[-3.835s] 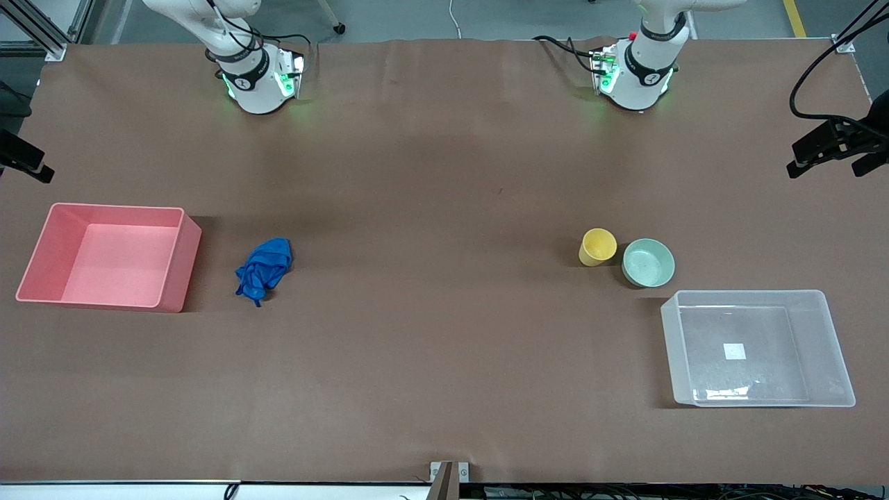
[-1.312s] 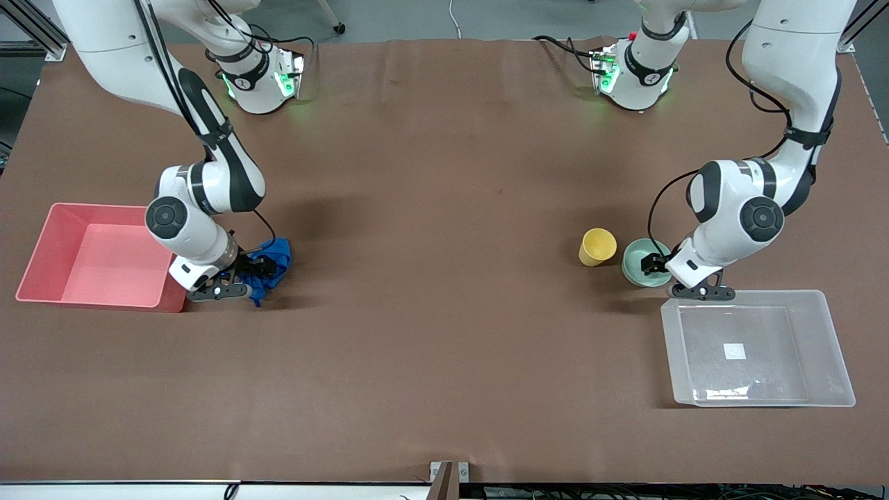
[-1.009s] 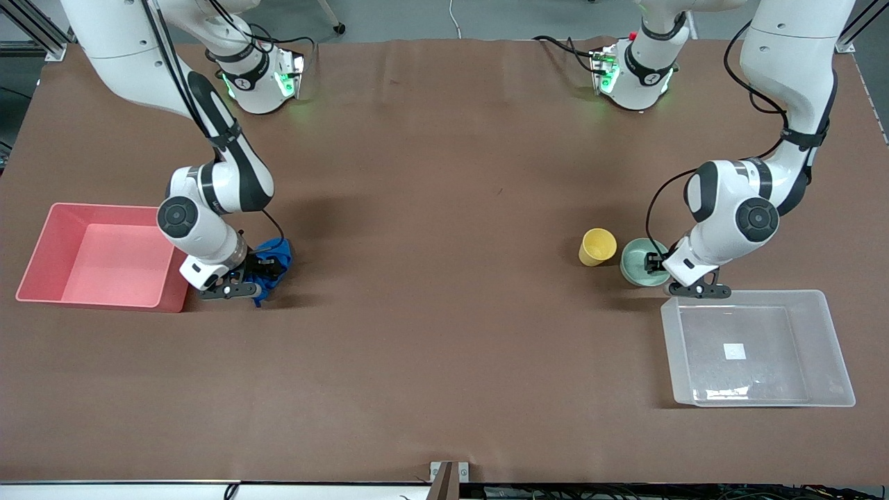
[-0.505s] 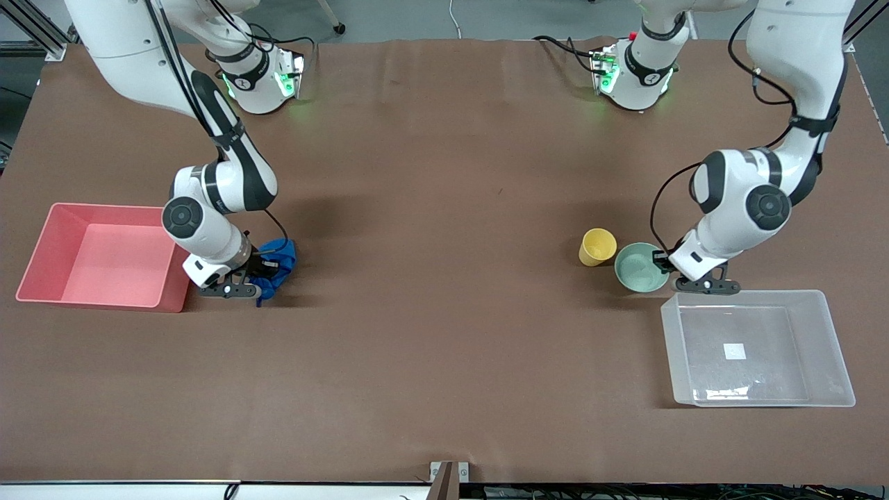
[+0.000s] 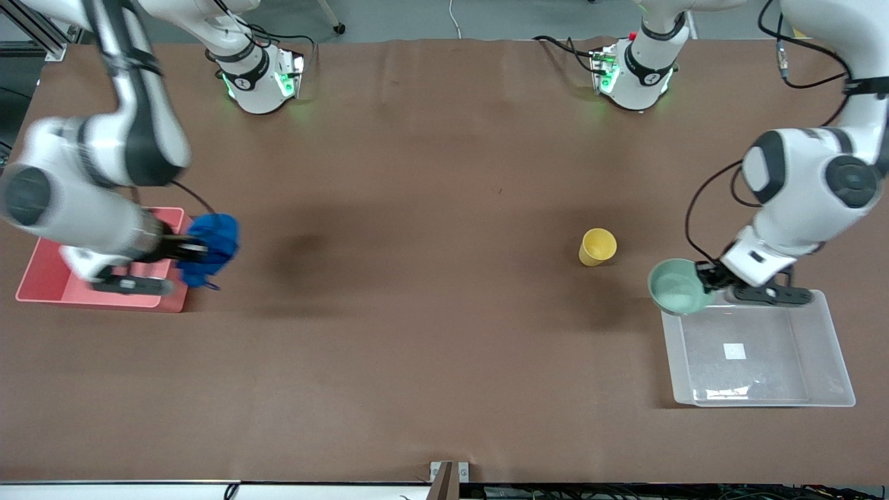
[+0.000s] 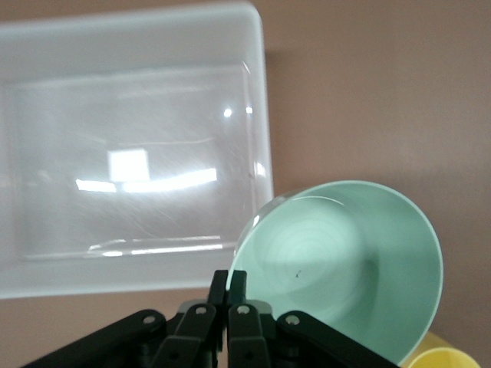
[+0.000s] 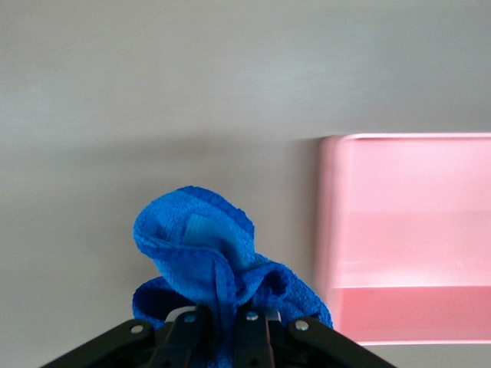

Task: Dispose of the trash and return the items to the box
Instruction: 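Drop the cloth into the pink bin while the left gripper places the bowl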

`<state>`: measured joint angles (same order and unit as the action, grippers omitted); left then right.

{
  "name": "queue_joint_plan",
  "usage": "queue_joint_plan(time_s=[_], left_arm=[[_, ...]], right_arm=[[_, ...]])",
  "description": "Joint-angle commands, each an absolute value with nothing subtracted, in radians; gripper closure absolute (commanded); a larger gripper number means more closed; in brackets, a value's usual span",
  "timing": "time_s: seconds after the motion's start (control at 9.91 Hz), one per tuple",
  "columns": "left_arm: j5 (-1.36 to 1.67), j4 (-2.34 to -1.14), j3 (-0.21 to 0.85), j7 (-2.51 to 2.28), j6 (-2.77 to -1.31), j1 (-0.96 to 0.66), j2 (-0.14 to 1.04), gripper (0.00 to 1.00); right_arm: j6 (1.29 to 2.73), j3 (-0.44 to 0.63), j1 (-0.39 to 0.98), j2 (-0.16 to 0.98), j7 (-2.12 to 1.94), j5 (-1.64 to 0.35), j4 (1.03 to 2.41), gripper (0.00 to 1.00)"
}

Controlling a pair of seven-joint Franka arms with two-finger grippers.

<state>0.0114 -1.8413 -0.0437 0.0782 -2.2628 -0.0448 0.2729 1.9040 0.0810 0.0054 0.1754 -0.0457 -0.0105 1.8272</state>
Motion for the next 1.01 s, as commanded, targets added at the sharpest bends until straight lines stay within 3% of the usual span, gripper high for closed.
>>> queue_joint_plan(time_s=[0.0, 0.2, 0.4, 0.5, 0.61, 0.71, 0.81, 0.91], left_arm=[[0.02, -1.511, -0.075, 0.135, -2.151, -0.035, 0.537, 1.0], [0.165, -1.445, -0.153, 0.251, -2.161, -0.023, 0.656, 1.0], [0.244, -1.424, -0.193, 0.357, -2.184, -0.018, 0.73, 1.0], [0.245, -1.424, -0.196, 0.363, -2.222, -0.006, 0.754, 1.0], [0.247, -1.427, -0.196, 0.362, -2.258, -0.003, 0.779, 0.99], [0.247, -1.43, -0.196, 0.361, -2.298, -0.003, 0.797, 0.95], [0.248, -1.431, -0.196, 0.359, -2.322, -0.003, 0.807, 0.87], [0.247, -1.431, -0.196, 0.345, -2.33, -0.005, 0.805, 0.62]], right_arm=[[1.991, 0.066, -0.225, 0.204, -0.339, -0.011, 1.868, 0.99], [2.18, 0.064, -0.337, 0.285, -0.464, -0.012, 1.983, 0.99], [2.3, 0.063, -0.328, 0.352, -0.463, -0.017, 2.046, 0.97], [2.342, 0.063, -0.333, 0.394, -0.462, -0.015, 2.046, 0.9], [2.344, 0.061, -0.328, 0.406, -0.462, -0.018, 2.051, 0.69], [2.345, 0.06, -0.325, 0.407, -0.462, -0.018, 2.063, 0.26], [2.347, 0.06, -0.324, 0.407, -0.465, -0.017, 2.054, 0.0], [2.336, 0.058, -0.322, 0.403, -0.471, -0.015, 2.033, 0.0]])
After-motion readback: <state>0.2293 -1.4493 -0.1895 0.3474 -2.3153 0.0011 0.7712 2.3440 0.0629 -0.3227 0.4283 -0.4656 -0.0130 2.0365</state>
